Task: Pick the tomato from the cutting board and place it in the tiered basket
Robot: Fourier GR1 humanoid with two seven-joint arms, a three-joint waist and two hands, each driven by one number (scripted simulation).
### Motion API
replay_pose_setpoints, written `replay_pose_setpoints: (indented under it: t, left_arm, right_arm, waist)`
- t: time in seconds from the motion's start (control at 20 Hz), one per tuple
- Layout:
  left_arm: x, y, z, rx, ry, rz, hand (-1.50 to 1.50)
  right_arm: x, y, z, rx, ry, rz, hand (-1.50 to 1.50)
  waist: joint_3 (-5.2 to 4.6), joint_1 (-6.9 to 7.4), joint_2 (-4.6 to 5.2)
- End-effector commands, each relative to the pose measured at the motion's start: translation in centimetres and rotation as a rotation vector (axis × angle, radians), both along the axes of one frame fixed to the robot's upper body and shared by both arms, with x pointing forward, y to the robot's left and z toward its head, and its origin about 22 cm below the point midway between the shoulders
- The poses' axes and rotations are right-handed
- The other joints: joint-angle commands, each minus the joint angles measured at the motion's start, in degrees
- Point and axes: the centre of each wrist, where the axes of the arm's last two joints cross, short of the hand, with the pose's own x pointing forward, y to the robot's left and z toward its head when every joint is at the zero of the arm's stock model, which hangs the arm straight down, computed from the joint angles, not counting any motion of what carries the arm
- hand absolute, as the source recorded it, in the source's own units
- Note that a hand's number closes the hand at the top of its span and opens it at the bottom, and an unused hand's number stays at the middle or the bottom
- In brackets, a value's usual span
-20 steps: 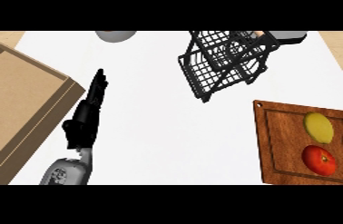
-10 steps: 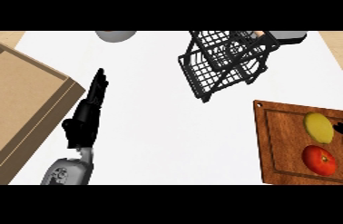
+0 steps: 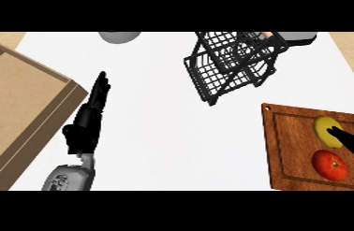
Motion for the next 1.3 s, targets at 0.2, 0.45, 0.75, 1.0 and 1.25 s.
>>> replay_pose_setpoints:
  t: [0.2, 0.45, 0.75, 1.0, 1.25]
  left_arm:
    - [0.7, 0.3, 1.4, -0.009, -0.008, 0.0, 0.0]
    - [0.2, 0.1, 1.7, 0.0, -0.022, -0.001, 0.0]
    - [-0.4, 0.8, 0.5, -0.007, -0.009, 0.003, 0.0]
    - [-1.0, 0.7, 0.6, 0.006, -0.011, 0.006, 0.0]
    - [0.7, -0.3, -0.5, -0.006, -0.01, 0.016, 0.0]
  right_arm:
    - [1.3, -2.0, -0.4, 0.019, 0.002, -0.009, -1.5]
    - [0.6, 0.9, -2.8, 0.032, -0.012, -0.003, -1.5]
    - [-0.2, -1.6, -3.9, 0.081, -0.025, -0.034, -1.5]
    - [0.8, -0.9, -5.3, 0.031, -0.121, -0.038, 1.5]
    - [1.7, 0.7, -6.0, -0.075, -0.243, 0.031, 1.5]
  waist:
    - [0.01, 0.01, 0.02]
    - [0.01, 0.02, -0.01]
    - [0.01, -0.03, -0.01]
    - [0.02, 0.09, 0.0]
    - [0.02, 0.01, 0.06]
